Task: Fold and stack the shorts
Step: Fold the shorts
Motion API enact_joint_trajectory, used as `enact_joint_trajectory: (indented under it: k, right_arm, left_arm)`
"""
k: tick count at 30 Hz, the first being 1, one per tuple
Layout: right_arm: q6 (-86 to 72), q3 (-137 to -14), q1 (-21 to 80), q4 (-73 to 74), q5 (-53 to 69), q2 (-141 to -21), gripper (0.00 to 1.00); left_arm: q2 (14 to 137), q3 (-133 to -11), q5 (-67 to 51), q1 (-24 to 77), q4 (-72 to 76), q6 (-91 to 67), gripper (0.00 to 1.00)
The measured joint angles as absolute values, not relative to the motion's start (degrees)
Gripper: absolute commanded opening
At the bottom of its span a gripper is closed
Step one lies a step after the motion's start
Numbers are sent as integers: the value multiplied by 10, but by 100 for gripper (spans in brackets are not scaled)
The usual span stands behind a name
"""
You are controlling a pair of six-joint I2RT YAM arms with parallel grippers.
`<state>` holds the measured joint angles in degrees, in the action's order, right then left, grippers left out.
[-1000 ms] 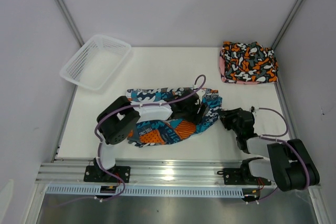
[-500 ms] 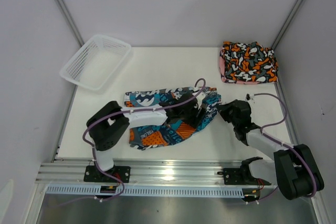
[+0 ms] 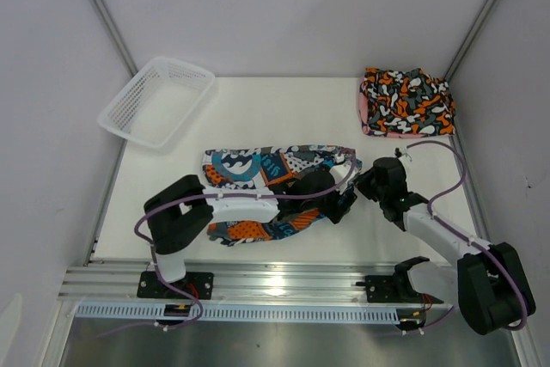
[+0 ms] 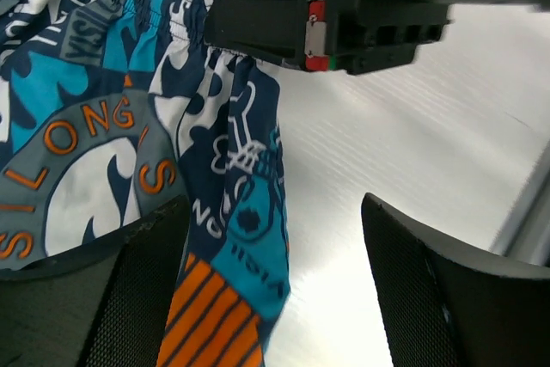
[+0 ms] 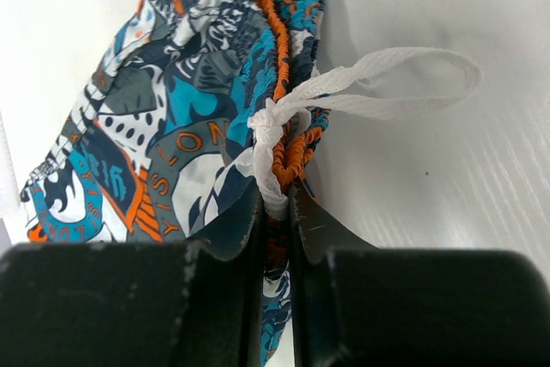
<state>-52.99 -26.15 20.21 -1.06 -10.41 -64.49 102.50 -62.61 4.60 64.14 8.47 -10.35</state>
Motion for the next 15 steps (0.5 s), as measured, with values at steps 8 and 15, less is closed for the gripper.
enact_joint_trajectory:
  k: [8,15]
  right_arm:
    - [-537,-287,202,57,-77,-622,0]
    - [-557,-287,200,64,-37,-622,0]
  left_arm:
    - [1099,-662,87,644,90,-88,87]
    - [1108,-667,137,644,111,-79,85]
